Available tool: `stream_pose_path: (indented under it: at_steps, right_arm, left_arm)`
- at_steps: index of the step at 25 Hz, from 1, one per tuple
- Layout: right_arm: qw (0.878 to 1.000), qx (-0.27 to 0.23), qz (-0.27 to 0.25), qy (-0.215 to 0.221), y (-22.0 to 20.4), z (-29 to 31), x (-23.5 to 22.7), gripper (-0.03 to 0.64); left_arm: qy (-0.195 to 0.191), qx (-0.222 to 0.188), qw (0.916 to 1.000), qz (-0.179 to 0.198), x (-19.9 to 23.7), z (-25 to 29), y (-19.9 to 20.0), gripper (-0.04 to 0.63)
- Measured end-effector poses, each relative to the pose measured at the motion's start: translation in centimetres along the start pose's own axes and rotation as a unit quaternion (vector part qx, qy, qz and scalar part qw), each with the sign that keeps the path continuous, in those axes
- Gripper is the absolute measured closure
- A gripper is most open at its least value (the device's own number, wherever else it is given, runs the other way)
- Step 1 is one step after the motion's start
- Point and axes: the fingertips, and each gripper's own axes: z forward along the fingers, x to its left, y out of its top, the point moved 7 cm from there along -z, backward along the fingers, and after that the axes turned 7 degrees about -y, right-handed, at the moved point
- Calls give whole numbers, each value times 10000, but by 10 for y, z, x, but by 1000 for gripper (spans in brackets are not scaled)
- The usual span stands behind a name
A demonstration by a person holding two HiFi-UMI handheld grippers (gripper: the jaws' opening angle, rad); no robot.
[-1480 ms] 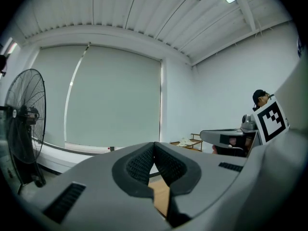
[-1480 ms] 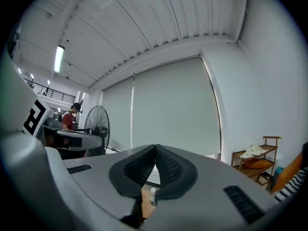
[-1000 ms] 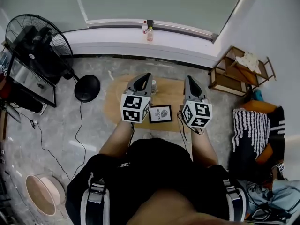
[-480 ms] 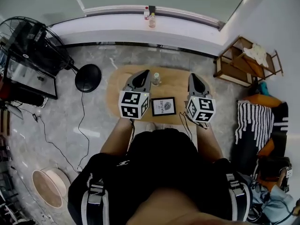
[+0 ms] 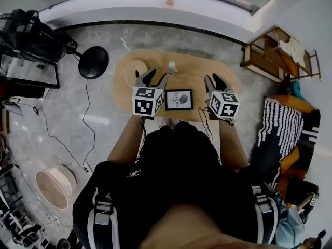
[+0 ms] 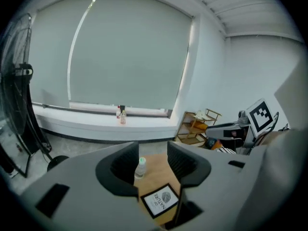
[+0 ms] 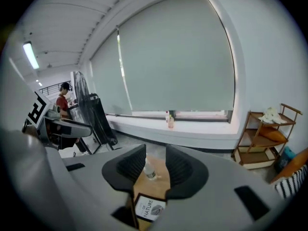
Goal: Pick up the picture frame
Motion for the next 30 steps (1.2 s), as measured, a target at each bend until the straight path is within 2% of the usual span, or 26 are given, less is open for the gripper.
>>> stream_pose_path:
  at_steps: [4,8,15,21,26,30]
  right_arm:
    - [9981,622,4,36,-40,35,-24,474]
    - [9918,1264,54,187,-82,68,-39,479]
    - [9741,2182,63,595,-156,135,-46,480]
    - [9540,2933,87,615,-237,189,-51,483]
    - [9396,3344,-50,728,-301,231,-57,483]
    - [9314,3566,-89,727,-349,262,-62,483]
  left_arm:
    - [159,671,9972,-278,10,34,-43,397]
    - [271,1290,9895,-590,16,61,-87,397]
    - [227,2130,9690,-1229,32,119,-165,397]
    - [78,2782,9470,-1601,46,173,-252,397]
    - [205,3074,9277,-2107,64,216,-325,399]
    - [250,3117,9184,-2425,76,241,-374,400]
